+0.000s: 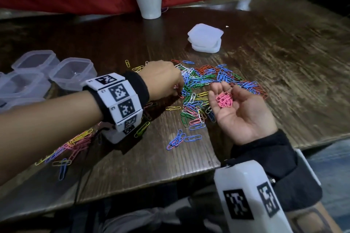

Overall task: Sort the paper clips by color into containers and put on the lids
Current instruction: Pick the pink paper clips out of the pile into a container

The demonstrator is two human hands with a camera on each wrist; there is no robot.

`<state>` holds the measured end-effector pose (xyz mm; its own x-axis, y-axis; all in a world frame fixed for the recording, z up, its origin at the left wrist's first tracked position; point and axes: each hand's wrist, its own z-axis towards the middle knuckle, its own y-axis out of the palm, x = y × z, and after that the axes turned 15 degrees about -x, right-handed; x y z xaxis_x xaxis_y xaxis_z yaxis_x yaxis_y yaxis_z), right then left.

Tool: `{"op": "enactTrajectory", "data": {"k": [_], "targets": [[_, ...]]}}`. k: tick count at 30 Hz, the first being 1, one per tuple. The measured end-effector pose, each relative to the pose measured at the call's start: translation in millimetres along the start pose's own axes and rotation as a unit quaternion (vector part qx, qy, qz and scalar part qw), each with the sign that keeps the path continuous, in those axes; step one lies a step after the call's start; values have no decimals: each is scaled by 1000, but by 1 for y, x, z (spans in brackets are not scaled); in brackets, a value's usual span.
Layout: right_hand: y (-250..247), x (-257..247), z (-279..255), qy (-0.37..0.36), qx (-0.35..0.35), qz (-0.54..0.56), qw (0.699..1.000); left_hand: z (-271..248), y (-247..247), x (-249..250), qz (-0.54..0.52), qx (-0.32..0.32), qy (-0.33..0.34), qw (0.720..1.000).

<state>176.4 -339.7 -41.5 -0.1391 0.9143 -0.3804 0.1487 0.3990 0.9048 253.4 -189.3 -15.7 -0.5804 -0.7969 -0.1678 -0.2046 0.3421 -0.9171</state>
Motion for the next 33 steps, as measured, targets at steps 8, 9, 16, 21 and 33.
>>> {"op": "enactTrajectory", "data": {"k": [8,9,16,21,33], "targets": [[-4,1,1,7,7,10,1000,-6,3,-4,-30,19,15,999],[-6,2,2,12,12,4,1000,-10,0,-4,-75,32,23,996],[3,21,4,47,-31,-10,998,-21,-12,41,-214,78,110,968],[-8,7,-2,10,20,-14,1000,-20,-12,28,-258,60,112,958],[3,-45,-16,61,-169,-872,456,-17,13,27,-183,-41,82,979]]}}
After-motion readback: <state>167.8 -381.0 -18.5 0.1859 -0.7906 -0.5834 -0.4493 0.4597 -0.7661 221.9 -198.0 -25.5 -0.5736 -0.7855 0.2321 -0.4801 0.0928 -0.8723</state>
